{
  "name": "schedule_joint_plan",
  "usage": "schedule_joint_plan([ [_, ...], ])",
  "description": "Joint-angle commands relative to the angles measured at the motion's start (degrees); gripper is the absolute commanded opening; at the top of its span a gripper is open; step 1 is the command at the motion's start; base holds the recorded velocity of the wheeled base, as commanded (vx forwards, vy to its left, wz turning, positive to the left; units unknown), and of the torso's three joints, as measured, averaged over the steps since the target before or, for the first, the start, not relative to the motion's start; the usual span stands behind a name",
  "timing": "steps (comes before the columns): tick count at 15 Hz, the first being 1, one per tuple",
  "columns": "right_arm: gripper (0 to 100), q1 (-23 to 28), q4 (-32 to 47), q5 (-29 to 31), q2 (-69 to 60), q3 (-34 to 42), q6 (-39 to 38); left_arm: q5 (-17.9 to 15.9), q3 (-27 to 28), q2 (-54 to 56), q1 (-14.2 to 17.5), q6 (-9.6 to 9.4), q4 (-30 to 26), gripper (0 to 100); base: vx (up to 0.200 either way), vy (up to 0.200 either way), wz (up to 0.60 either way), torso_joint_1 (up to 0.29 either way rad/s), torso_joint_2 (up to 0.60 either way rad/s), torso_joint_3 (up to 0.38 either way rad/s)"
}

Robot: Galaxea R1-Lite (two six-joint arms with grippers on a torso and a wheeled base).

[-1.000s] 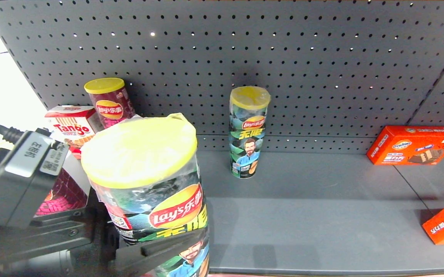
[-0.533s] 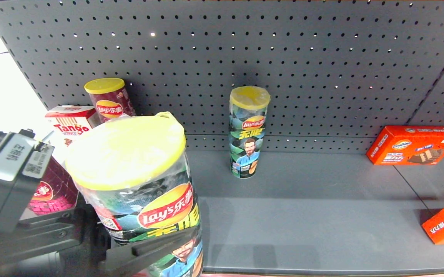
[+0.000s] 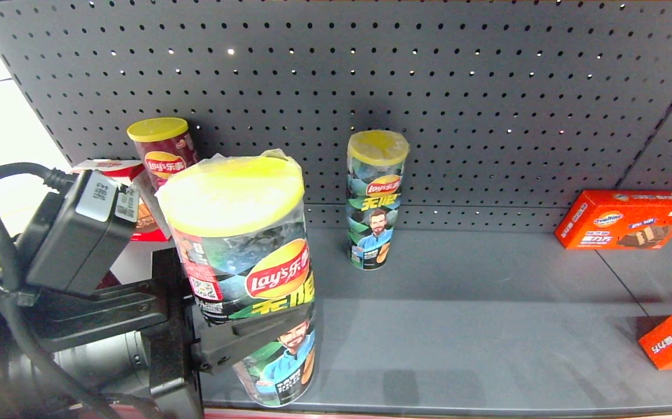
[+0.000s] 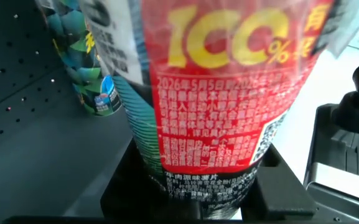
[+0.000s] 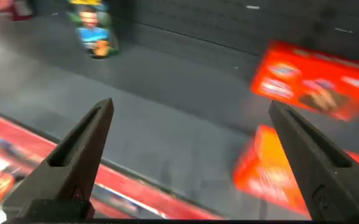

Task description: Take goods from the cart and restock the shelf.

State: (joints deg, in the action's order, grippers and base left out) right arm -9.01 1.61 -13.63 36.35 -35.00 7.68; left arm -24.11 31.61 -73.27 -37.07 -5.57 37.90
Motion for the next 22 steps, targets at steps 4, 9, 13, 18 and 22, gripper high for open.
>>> schedule_joint_plan([
  [4, 100, -3.9, -17.8, -0.3, 21.8, -1.7, 2.4, -0.1, -0.2, -0.6, 0.0, 0.03, 0.0, 0, 0.000, 0.000, 0.00, 0.000, 0.00, 0.000],
  [9, 100, -9.4, -21.6, -0.6, 32.1, -4.7, 0.3, -0.1, -0.1, -1.3, 0.0, 0.03, 0.0, 0, 0.000, 0.000, 0.00, 0.000, 0.00, 0.000],
  [13, 100, -11.7, -30.7, -10.2, 43.5, -11.5, 0.9, -0.1, -0.1, -2.1, -0.1, 0.03, 0.4, 0, 0.000, 0.000, 0.00, 0.000, 0.00, 0.000],
  [18, 100, -11.6, -36.6, -26.9, 57.5, -20.0, 5.8, 0.0, -0.1, -2.4, 0.1, 1.88, 2.4, 0, 0.000, 0.000, 0.00, 0.000, 0.00, 0.000],
  [22, 100, -11.7, -39.6, -33.0, 65.1, -25.8, 6.0, -0.1, -0.4, -2.4, 0.1, 1.88, 2.4, 0, 0.000, 0.000, 0.00, 0.000, 0.00, 0.000],
])
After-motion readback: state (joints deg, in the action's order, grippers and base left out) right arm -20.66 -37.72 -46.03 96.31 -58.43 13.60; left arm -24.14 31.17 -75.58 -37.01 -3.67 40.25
